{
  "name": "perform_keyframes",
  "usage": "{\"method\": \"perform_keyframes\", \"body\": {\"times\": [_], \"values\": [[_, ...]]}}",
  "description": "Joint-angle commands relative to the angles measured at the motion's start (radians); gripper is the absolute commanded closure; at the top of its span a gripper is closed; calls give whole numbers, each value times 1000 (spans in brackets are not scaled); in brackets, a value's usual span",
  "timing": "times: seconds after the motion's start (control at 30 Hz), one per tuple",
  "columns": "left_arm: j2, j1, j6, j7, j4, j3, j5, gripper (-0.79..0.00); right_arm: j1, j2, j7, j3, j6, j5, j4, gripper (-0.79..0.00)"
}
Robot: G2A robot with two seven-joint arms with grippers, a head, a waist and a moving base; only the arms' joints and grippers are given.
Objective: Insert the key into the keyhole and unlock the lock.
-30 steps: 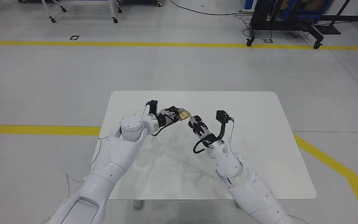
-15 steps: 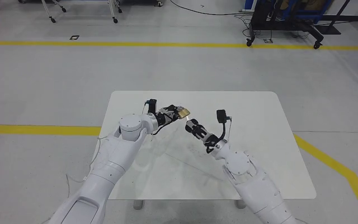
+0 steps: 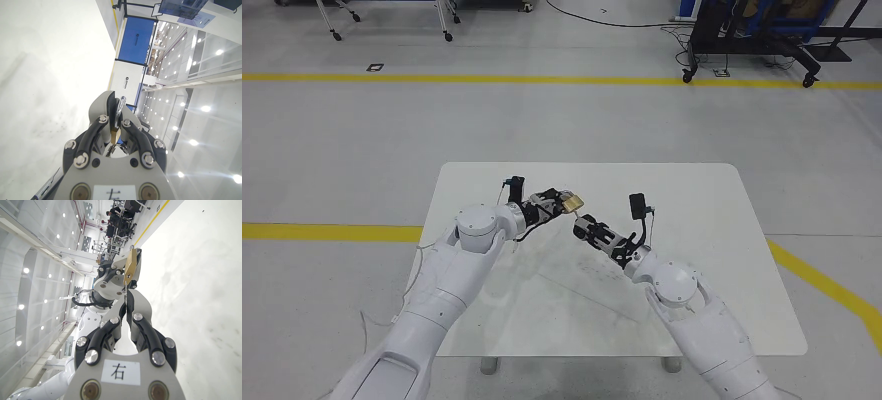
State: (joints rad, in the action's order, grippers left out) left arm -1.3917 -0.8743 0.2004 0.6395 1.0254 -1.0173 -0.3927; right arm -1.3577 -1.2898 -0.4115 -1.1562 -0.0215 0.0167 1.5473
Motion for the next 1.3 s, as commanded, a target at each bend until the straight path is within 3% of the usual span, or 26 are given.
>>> {"method": "perform_keyframes", "body": {"times": [0.0, 1.27], "values": [[0, -1, -3, 4, 1, 1, 3, 0, 1, -1, 7, 2, 4, 4, -1, 0], [11, -16, -89, 39, 43, -4, 114, 0, -1, 9, -78, -34, 12, 72, -1, 0]]}}
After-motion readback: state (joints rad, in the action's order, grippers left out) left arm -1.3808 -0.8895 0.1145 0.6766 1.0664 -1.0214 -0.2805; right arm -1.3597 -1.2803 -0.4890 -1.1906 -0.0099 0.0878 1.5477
